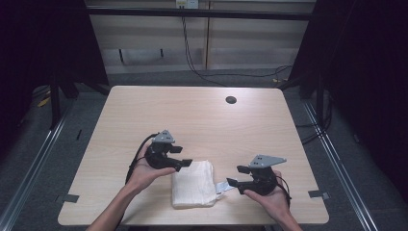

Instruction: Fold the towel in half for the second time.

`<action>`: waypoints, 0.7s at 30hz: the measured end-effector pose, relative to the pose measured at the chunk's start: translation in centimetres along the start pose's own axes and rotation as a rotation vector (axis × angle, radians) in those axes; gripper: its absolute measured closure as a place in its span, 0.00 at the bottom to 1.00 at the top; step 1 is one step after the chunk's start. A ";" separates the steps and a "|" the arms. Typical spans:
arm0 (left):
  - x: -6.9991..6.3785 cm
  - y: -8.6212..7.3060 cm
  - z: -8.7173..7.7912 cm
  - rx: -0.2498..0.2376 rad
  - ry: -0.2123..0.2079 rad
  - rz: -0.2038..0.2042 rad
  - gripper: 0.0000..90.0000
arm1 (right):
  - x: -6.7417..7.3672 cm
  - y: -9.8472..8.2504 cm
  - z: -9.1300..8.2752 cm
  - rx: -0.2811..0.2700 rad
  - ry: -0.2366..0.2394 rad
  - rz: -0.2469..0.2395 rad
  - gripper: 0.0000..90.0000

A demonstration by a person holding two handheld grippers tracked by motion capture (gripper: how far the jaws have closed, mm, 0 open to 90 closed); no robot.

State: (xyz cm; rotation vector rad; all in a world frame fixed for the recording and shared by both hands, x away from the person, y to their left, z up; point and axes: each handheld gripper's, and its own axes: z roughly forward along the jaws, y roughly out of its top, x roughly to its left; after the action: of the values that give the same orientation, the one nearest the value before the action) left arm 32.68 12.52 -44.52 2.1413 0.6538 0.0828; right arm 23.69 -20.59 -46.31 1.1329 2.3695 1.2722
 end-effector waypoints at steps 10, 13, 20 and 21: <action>-0.4 -2.4 -3.0 -0.002 0.041 -0.029 0.31 | -1.4 -0.2 -1.7 -0.033 -0.031 0.013 0.42; -0.6 -3.4 -4.0 0.013 0.089 -0.050 0.29 | -1.8 -0.3 -2.6 -0.048 -0.043 0.018 0.42; -1.2 -5.9 -5.6 0.030 0.104 -0.064 0.30 | -2.8 -1.3 -4.8 -0.113 -0.046 0.057 0.42; -1.3 -6.2 -5.8 0.029 0.095 -0.070 0.30 | -2.9 -1.5 -5.3 -0.113 -0.054 0.056 0.42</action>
State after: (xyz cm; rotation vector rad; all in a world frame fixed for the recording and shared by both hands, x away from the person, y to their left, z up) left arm 27.34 19.11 -45.44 2.1500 0.7893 0.1389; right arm 22.20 -26.40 -44.78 1.1904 2.2126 1.3573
